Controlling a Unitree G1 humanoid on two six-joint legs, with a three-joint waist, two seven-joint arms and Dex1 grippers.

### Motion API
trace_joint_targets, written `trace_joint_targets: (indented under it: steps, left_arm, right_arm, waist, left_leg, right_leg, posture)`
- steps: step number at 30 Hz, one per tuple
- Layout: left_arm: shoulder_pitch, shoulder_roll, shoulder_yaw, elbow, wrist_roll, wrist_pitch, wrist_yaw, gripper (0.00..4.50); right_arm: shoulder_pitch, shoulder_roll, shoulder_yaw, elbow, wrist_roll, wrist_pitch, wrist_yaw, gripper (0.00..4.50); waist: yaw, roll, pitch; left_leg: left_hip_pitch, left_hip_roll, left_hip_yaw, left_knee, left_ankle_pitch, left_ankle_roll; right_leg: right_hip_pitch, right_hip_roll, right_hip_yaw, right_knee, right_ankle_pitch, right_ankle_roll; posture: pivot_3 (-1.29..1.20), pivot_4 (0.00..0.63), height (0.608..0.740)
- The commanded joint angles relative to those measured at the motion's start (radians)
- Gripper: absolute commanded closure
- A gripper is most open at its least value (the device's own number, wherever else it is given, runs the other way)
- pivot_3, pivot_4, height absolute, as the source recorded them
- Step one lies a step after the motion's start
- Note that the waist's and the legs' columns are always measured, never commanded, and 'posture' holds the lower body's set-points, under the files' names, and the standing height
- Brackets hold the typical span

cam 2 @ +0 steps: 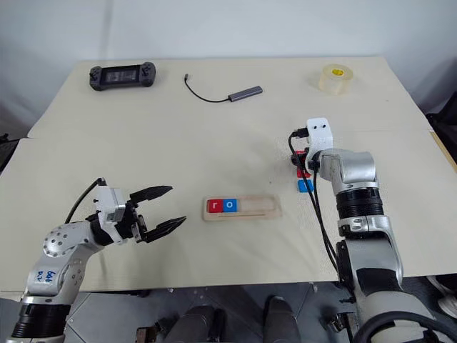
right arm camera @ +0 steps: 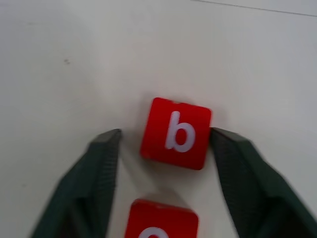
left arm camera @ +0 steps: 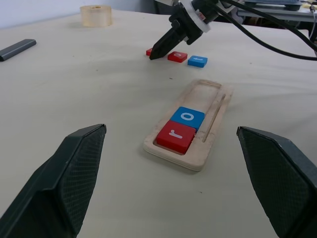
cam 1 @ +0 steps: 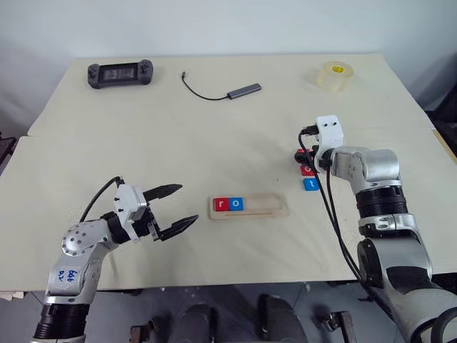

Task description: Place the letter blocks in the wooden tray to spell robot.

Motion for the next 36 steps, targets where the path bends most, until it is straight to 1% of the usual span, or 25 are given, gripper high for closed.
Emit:
trace_joint_targets:
  steps: [1,6,11,16,19,21,22,25,27,30,34,36]
  left_arm:
    - [0.015,0.000,0.011,-0.050,-0.015,-0.001,0.011,0.00]
    - [0.008,-0.003,0.002,-0.048,-0.014,0.002,0.014,0.00]
    - [0.000,-0.007,-0.010,-0.042,-0.019,0.005,0.002,0.00]
    - [-0.037,-0.011,-0.034,-0.003,-0.024,0.005,-0.037,0.00]
    - [-0.061,-0.014,-0.046,0.021,-0.026,0.008,-0.060,0.00]
    - [-0.086,-0.016,-0.061,0.043,-0.030,0.009,-0.087,0.00]
    - [-0.098,-0.018,-0.069,0.054,-0.031,0.010,-0.100,0.00]
    - [-0.129,-0.021,-0.085,0.078,-0.032,0.011,-0.135,0.00]
    - [-0.143,-0.020,-0.092,0.089,-0.031,0.012,-0.152,0.00]
    - [-0.164,-0.012,-0.097,0.097,-0.029,0.019,-0.178,0.00]
    - [-0.186,-0.003,-0.092,0.100,-0.030,0.032,-0.192,0.00]
    - [-0.187,0.000,-0.089,0.098,-0.030,0.036,-0.194,0.00]
  right_arm:
    - [-0.014,0.003,-0.021,0.014,-0.022,-0.031,-0.016,3.03]
    - [0.009,-0.005,-0.026,-0.036,-0.020,-0.026,0.009,3.04]
    - [0.057,-0.052,-0.051,-0.242,0.009,0.052,0.041,3.04]
    - [0.169,-0.135,-0.146,-0.627,0.081,0.349,0.049,3.04]
    - [0.237,-0.141,-0.203,-0.811,0.104,0.513,0.036,3.04]
    - [0.319,-0.118,-0.248,-0.964,0.126,0.626,0.023,3.04]
    - [0.371,-0.102,-0.266,-1.034,0.142,0.650,0.015,3.04]
    - [0.505,-0.042,-0.293,-1.161,0.176,0.661,-0.025,3.04]
    - [0.561,-0.016,-0.298,-1.202,0.187,0.661,-0.051,3.04]
    - [0.605,0.047,-0.303,-1.229,0.199,0.661,-0.101,3.04]
    - [0.622,0.098,-0.289,-1.221,0.215,0.661,-0.145,3.04]
    - [0.616,0.106,-0.284,-1.209,0.227,0.661,-0.158,2.31]
  waist:
    - [-0.004,0.000,0.000]
    - [-0.006,0.000,0.000]
    - [-0.005,0.000,0.000]
    - [0.004,0.000,0.000]
    - [0.018,0.000,0.000]
    - [0.019,0.000,0.000]
    - [0.021,0.000,0.000]
    - [0.024,0.000,0.000]
    - [0.023,0.000,0.000]
    - [0.020,0.000,0.000]
    - [0.019,0.001,0.000]
    - [0.019,0.001,0.000]
  left_leg:
    - [0.000,0.000,0.000,0.000,0.000,0.000]
    - [0.000,0.000,0.000,0.000,0.000,0.000]
    - [0.000,0.000,0.000,0.000,0.000,0.000]
    - [0.000,0.000,-0.001,-0.001,0.000,0.000]
    - [0.000,0.000,-0.001,-0.001,0.000,0.000]
    - [0.000,0.000,0.000,-0.001,0.000,0.000]
    - [0.000,0.000,0.000,0.000,0.000,0.000]
    - [0.000,0.000,0.000,-0.001,0.000,0.000]
    - [0.000,0.000,0.000,-0.001,0.000,0.000]
    - [0.001,-0.001,0.001,-0.001,0.000,0.000]
    - [0.002,0.000,0.001,-0.001,0.000,0.000]
    - [0.002,0.000,0.002,-0.001,0.000,0.000]
  right_leg:
    - [0.000,0.000,0.000,0.000,0.000,0.000]
    - [0.000,0.000,0.000,0.000,0.000,0.000]
    - [0.000,0.000,0.000,0.000,0.000,0.000]
    - [0.000,0.000,0.000,0.000,0.000,0.000]
    - [0.000,0.000,0.000,-0.001,0.000,0.000]
    - [0.000,0.000,0.000,-0.001,0.000,0.000]
    - [0.000,0.000,0.001,0.000,0.000,0.000]
    - [0.000,0.000,0.000,-0.001,0.000,0.000]
    - [0.000,0.000,0.001,0.000,0.000,0.000]
    - [0.000,0.000,0.002,0.000,0.000,0.001]
    - [0.000,0.001,0.003,0.000,0.000,0.000]
    - [0.000,0.001,0.003,0.000,0.000,0.000]
  posture:
    - [0.00,0.150,0.740]
    - [0.00,0.150,0.740]
    - [0.00,0.150,0.740]
    - [0.00,0.150,0.740]
    - [0.00,0.150,0.740]
    - [0.00,0.150,0.740]
    - [0.00,0.150,0.740]
    - [0.00,0.150,0.740]
    - [0.00,0.150,0.740]
    - [0.00,0.150,0.740]
    - [0.00,0.150,0.740]
    - [0.00,0.150,0.740]
